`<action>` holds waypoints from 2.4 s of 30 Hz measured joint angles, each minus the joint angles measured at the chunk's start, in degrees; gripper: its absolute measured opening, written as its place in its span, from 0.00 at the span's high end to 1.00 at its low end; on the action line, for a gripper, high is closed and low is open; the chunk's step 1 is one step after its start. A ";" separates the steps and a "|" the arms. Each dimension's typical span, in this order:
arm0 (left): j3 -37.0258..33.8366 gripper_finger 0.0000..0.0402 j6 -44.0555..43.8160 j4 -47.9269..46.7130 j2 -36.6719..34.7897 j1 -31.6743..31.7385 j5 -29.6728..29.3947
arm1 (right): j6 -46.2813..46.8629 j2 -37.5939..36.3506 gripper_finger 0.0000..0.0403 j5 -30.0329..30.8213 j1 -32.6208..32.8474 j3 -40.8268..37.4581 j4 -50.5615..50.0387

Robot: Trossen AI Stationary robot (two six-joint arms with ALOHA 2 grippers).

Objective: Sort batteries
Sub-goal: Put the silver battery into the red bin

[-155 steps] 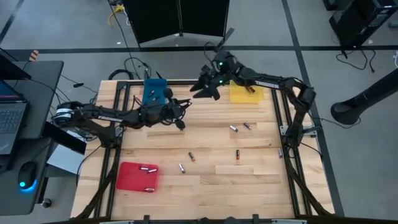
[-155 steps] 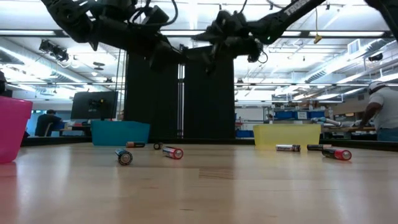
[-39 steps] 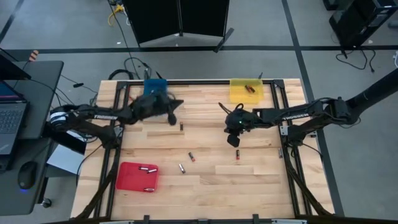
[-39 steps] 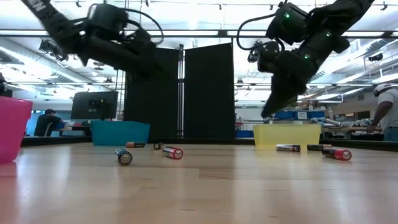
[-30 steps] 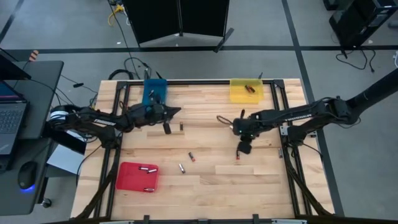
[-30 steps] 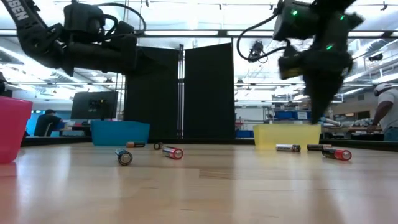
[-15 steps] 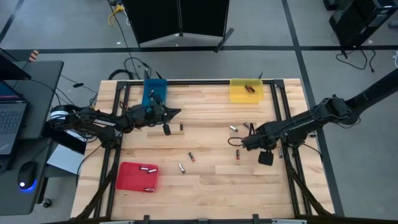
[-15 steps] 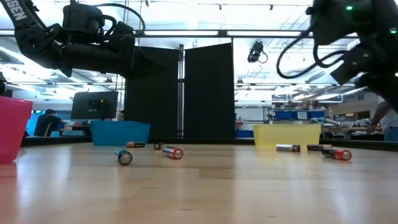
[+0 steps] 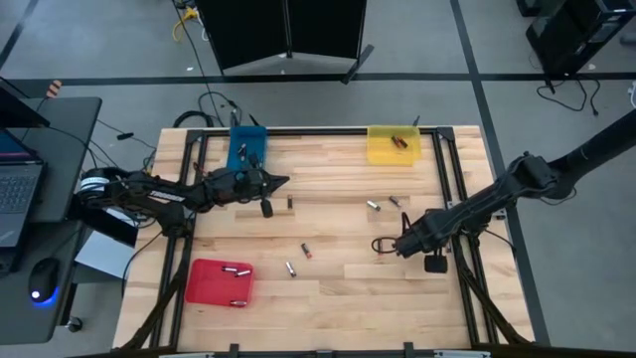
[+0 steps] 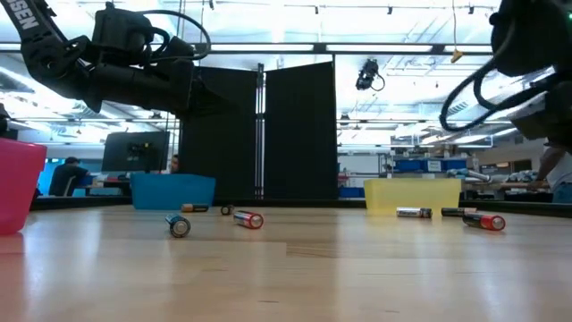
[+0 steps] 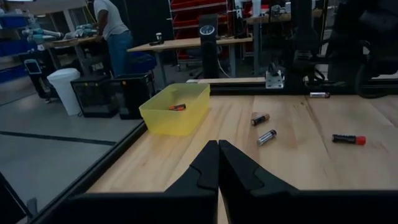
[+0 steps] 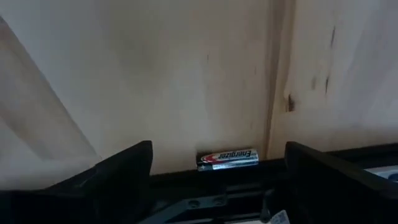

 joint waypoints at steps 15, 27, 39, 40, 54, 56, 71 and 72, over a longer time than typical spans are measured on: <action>0.00 0.97 2.99 -0.30 0.02 -2.32 0.01 | -11.69 16.14 0.04 -1.50 2.23 -0.94 -0.72; 0.00 0.97 3.15 -0.30 0.02 -2.60 0.01 | -14.69 21.69 0.05 -4.14 2.16 -0.95 0.23; 0.02 0.97 3.10 -0.32 0.02 -2.60 0.01 | -14.11 22.08 0.28 -5.60 2.12 -2.89 0.35; 0.02 0.97 3.10 -0.32 0.02 -2.60 0.01 | -14.10 22.08 0.31 -5.80 2.12 -2.89 0.35; 0.02 0.97 3.06 -0.30 0.02 -2.60 0.01 | -14.12 22.06 0.40 -6.15 2.12 0.93 -1.03; 0.02 0.97 3.04 -0.30 0.02 -2.60 0.01 | -14.10 22.06 0.41 -6.15 2.12 2.24 -1.29; 0.02 0.97 2.68 -0.26 0.02 -2.59 -0.01 | -11.04 22.05 0.42 -3.43 2.21 14.27 -8.04; 0.02 0.97 2.52 -0.26 0.02 -2.58 -0.01 | -10.88 22.05 0.42 -2.77 2.21 15.16 -8.63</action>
